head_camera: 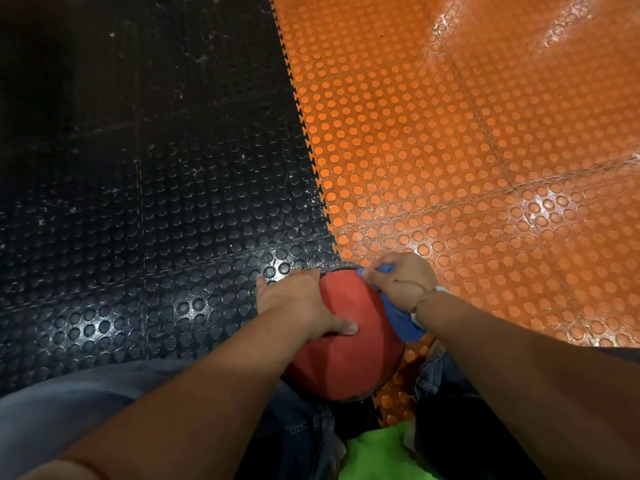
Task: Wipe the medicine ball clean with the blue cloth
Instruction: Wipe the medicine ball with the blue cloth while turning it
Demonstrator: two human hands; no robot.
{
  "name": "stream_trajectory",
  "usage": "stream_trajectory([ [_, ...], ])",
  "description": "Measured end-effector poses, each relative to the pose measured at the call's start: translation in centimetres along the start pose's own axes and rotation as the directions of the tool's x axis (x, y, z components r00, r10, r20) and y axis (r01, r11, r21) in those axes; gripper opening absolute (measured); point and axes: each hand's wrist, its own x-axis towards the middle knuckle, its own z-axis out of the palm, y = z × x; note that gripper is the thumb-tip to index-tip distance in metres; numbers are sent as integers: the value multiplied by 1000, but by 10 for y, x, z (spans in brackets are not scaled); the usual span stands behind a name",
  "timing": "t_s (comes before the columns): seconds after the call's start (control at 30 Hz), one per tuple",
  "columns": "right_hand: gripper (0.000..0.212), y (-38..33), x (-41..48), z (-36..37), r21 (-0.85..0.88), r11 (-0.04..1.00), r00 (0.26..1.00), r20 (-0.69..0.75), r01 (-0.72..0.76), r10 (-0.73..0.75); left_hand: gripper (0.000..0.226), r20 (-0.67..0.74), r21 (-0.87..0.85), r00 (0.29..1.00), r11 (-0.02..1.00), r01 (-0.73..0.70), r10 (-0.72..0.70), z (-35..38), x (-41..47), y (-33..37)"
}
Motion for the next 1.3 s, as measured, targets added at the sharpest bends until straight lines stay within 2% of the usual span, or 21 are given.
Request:
stream_trajectory([
  [0.1,21,10,3,-7,-44,991,991,-37,-129,128,116,-14,34,1000,999,-20,20,2,-3,3],
  [0.27,14,-7,-5,7,32,992,992,42,119,-120,109,-10,19,1000,1000,-3,4,-1,-1,-1],
  [0.43,26,13,-3,-2,-167,983,995,-81,-72,59,112,-20,29,1000,999,-16,17,1,-4,3],
  [0.47,25,9,-4,1,-186,981,995,-88,-52,36,111,-24,36,1000,999,-15,16,1,-4,3],
  [0.57,21,-8,-13,16,-222,958,977,-73,181,-202,107,-20,30,1000,1000,5,-4,-1,0,0],
  [0.6,22,-8,-15,17,-237,948,970,-72,211,-234,106,-16,13,1000,1000,14,-14,-1,1,-1],
  [0.63,23,-5,-14,14,-224,958,976,-81,179,-201,107,-14,-6,1000,1000,21,-21,-1,2,-2],
  [0.73,23,9,-5,-3,-80,996,997,-75,-40,34,113,-29,-19,999,1000,20,-21,0,2,0],
  [0.8,25,7,-1,-4,-93,995,998,-52,-31,26,113,-33,-8,999,1000,20,-20,0,2,1],
  [0.9,21,-4,-4,4,-60,993,995,-6,104,-104,110,-7,-29,999,999,42,-43,-4,5,-1],
  [0.93,21,-3,-3,3,-29,995,996,2,91,-91,109,10,-41,998,998,55,-55,-5,5,-2],
  [1.0,24,5,2,-3,63,997,999,-18,-32,33,110,18,-40,997,997,73,-73,-6,3,0],
  [1.07,22,13,9,-8,100,984,988,-26,-149,153,100,-73,26,997,1000,12,-10,-2,-2,10],
  [1.17,22,12,13,-6,114,976,982,-21,-185,188,66,-227,135,943,967,-217,243,12,-14,29],
  [1.23,25,9,14,-2,121,981,987,-38,-153,159,61,-242,147,929,957,-250,280,22,-18,35],
  [1.3,24,7,14,0,99,988,991,-56,-117,123,68,-264,145,930,964,-222,254,28,-17,34],
])
